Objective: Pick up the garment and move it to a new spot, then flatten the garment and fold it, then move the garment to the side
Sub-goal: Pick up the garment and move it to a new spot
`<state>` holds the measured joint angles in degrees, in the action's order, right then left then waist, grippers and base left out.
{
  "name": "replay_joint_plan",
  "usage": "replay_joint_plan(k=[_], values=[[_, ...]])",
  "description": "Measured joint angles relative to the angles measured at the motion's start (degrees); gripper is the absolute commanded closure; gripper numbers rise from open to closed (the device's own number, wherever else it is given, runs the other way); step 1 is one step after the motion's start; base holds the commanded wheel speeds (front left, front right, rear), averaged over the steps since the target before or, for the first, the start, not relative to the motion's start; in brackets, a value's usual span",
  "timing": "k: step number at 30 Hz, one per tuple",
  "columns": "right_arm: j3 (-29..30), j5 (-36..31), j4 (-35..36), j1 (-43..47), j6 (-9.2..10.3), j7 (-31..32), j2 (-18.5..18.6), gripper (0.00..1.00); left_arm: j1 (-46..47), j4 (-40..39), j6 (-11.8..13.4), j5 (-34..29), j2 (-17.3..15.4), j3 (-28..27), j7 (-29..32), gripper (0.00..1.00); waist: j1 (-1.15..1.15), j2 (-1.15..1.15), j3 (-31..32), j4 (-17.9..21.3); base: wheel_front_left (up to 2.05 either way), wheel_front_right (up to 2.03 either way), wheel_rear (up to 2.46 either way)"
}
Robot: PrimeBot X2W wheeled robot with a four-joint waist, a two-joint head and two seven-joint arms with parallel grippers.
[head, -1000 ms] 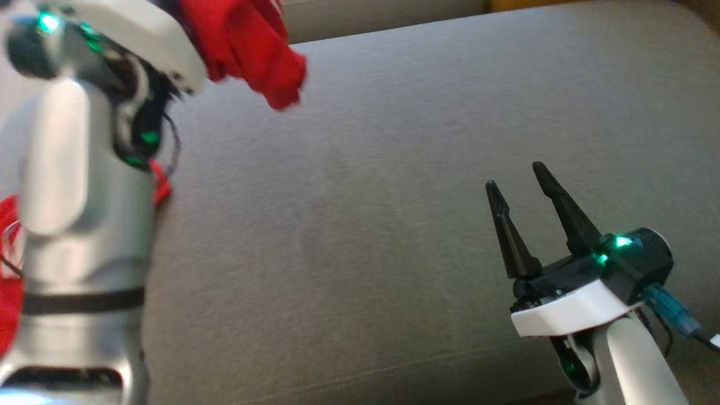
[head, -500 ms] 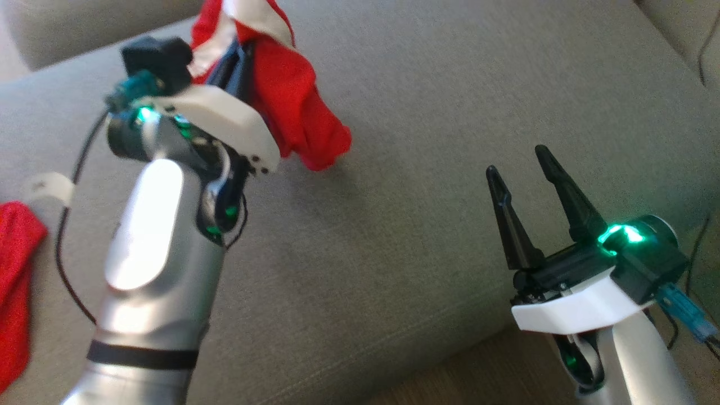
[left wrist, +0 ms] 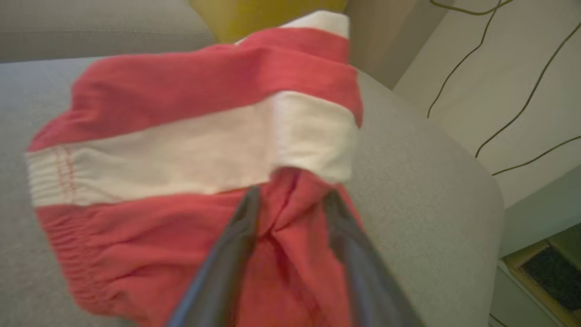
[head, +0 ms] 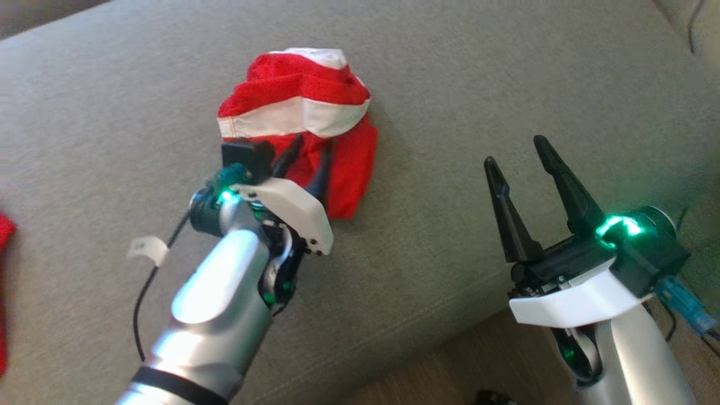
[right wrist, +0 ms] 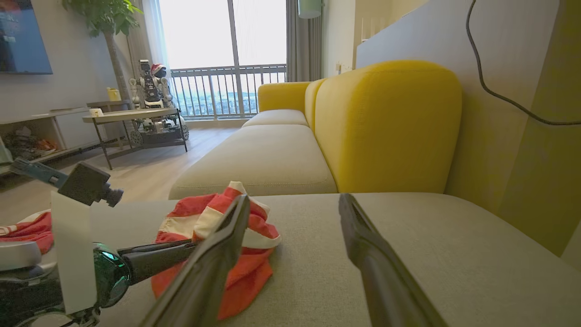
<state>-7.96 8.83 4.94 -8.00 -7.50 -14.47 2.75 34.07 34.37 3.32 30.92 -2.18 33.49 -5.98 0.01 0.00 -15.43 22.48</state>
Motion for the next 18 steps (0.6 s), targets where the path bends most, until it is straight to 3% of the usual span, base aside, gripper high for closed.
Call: replay_joint_plan(k=[5, 11, 18], values=[[-0.05, -1.63, -1.37, 0.24, 0.0, 0.0, 0.01, 0.0, -0.4, -1.45, 2.21, 4.68, -0.03, 3.45, -4.17, 0.0, -0.01, 0.0, 2.53, -3.61, 0.0, 0.0, 0.0], [0.21, -2.46, -2.9, 1.87, 0.0, 0.0, 0.02, 0.0, -5.36, -5.42, 4.57, 5.82, -0.21, 4.04, -6.72, 0.0, -0.01, 0.0, 5.93, -8.43, 0.0, 0.0, 0.0], [0.86, -2.54, -5.02, 6.32, 0.0, 0.0, 0.0, 0.0, -16.07, -15.32, 7.47, 3.21, -5.28, 0.59, -8.31, 0.0, -0.01, 0.0, 11.38, -15.73, 0.0, 0.0, 0.0]])
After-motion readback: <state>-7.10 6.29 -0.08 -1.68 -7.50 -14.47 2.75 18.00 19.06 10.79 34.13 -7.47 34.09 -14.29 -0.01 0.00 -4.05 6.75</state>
